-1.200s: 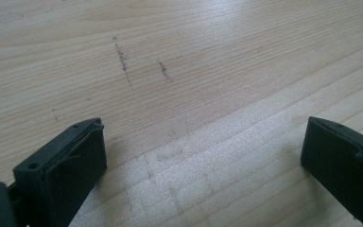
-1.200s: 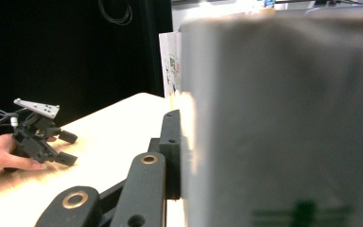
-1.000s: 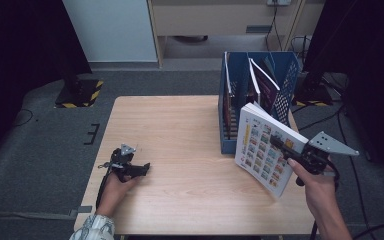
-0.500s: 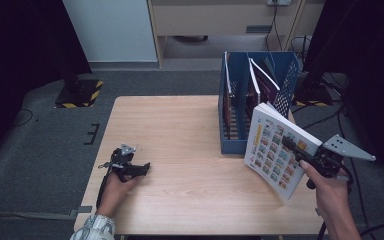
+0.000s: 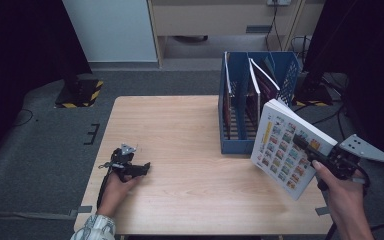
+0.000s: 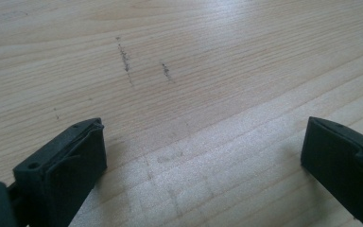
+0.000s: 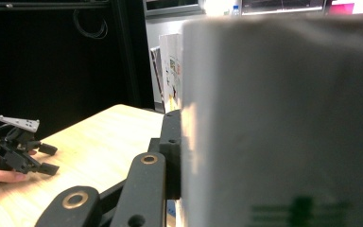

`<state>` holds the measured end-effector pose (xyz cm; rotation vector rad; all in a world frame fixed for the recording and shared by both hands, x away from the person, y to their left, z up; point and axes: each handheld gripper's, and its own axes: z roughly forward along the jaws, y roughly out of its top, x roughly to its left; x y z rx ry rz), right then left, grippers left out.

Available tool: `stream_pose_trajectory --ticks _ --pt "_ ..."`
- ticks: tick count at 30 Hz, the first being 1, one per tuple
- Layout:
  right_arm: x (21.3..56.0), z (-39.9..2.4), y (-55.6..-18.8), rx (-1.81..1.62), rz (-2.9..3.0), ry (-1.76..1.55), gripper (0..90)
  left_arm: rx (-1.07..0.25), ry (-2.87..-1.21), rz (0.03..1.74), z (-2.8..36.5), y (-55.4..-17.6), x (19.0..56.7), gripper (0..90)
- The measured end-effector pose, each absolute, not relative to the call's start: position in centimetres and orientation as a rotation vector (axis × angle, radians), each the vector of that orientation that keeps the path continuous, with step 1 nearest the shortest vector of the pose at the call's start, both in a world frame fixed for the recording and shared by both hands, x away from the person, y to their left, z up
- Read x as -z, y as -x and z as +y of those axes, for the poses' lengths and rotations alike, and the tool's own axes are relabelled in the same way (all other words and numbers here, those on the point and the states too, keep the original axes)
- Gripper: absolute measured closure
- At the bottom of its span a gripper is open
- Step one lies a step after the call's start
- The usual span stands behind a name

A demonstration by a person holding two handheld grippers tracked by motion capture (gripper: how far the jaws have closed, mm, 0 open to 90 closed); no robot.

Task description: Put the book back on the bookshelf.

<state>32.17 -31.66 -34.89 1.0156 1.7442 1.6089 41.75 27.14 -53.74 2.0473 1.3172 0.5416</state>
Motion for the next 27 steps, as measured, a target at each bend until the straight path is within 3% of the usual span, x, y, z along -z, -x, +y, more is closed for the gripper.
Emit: stream_pose_trajectory --ticks 27 --pt "28.2 -33.2 -34.7 -1.506 1.655 -1.093 73.6 -0.546 -2.042 1.327 27.1 -41.8 53.7 0.0"
